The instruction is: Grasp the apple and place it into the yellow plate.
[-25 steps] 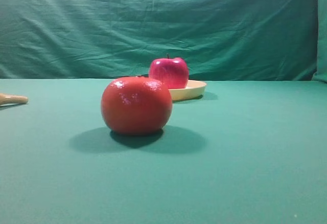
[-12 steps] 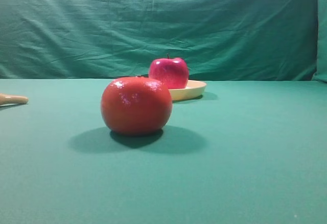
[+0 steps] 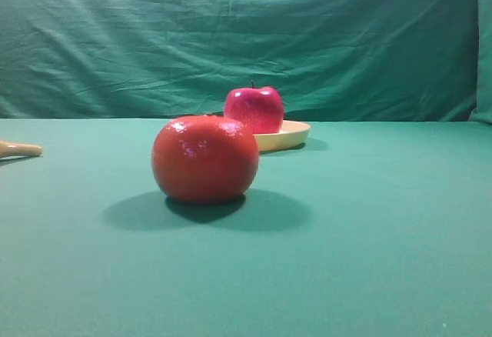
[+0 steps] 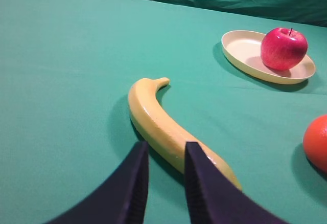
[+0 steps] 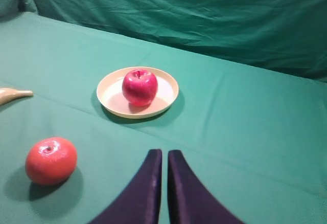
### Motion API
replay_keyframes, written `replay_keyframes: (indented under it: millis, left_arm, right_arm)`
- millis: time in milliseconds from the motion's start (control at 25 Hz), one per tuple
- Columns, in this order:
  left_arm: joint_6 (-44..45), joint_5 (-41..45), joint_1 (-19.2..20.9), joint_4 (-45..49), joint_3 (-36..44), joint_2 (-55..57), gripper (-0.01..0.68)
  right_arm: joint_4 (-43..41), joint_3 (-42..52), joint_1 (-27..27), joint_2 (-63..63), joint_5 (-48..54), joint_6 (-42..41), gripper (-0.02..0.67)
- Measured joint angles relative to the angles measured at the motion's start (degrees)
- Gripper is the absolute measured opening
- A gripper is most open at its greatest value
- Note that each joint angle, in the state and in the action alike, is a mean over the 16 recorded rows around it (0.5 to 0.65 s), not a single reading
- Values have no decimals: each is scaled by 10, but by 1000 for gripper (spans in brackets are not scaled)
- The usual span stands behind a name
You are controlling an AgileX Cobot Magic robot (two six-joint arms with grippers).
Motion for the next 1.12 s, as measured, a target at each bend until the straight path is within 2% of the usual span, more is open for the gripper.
replay_keyframes:
  millis: [640,1120]
  left_arm:
    - [0,0,0,0,0,0,157]
    - [0,0,0,0,0,0,157]
  right_arm:
    - [-23,176,-99,-165,-67,15,0]
    - [-11,233,-111,-175,-108,16,0]
